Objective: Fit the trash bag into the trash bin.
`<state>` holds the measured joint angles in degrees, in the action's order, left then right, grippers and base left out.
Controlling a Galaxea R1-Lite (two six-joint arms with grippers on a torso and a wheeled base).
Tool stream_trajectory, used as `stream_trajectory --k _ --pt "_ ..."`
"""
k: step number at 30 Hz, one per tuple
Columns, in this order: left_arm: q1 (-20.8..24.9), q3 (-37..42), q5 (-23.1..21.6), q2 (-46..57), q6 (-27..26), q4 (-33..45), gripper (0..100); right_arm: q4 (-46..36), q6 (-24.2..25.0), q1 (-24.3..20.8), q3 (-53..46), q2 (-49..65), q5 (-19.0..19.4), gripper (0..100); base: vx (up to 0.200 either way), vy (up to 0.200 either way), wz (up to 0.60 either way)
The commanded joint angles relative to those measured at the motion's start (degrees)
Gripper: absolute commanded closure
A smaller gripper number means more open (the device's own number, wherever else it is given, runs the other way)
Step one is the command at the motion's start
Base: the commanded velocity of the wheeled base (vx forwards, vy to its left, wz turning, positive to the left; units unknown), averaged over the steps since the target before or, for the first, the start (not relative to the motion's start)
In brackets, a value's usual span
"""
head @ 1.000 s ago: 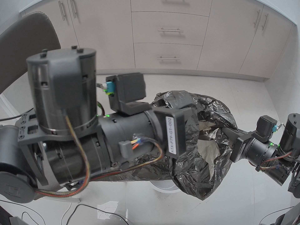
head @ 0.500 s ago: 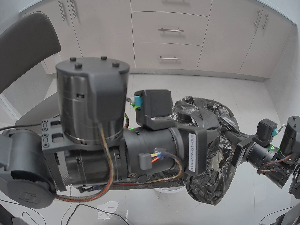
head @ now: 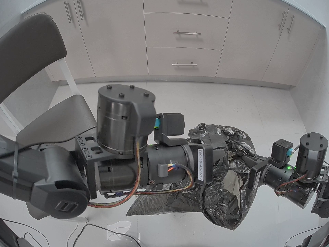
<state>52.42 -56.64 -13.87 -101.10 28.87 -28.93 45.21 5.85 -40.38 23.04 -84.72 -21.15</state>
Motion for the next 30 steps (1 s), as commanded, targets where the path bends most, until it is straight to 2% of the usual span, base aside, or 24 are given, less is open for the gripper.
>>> stream_trajectory --k 1,8,21,24,27,30 --pt "-0.5 0.0 0.1 -2.7 0.1 -1.0 100 0.5 0.2 0.9 -0.1 -3.1 0.1 100 0.0 0.0 0.0" --pt "-0.6 -0.3 0.1 -4.1 0.1 -1.3 100 0.7 0.4 2.9 0.3 -7.5 2.1 100 0.0 0.0 0.0" --pt "-0.9 -0.1 0.1 -7.3 -0.1 -4.5 100 9.1 0.1 6.4 -0.1 -13.3 0.8 100 0.0 0.0 0.0" --pt "-1.0 -0.7 0.1 -8.2 0.0 -4.7 100 9.1 0.0 6.7 0.3 -13.3 -1.6 100 0.0 0.0 0.0" --pt "-1.1 -2.0 0.2 -10.1 0.0 -5.6 100 9.1 -0.1 6.7 1.4 -13.9 -5.9 100 0.0 0.0 0.0" --pt "-1.1 -2.2 0.3 -11.0 0.0 -6.0 100 9.1 -0.1 6.7 1.7 -14.0 -7.6 100 0.0 0.0 0.0"
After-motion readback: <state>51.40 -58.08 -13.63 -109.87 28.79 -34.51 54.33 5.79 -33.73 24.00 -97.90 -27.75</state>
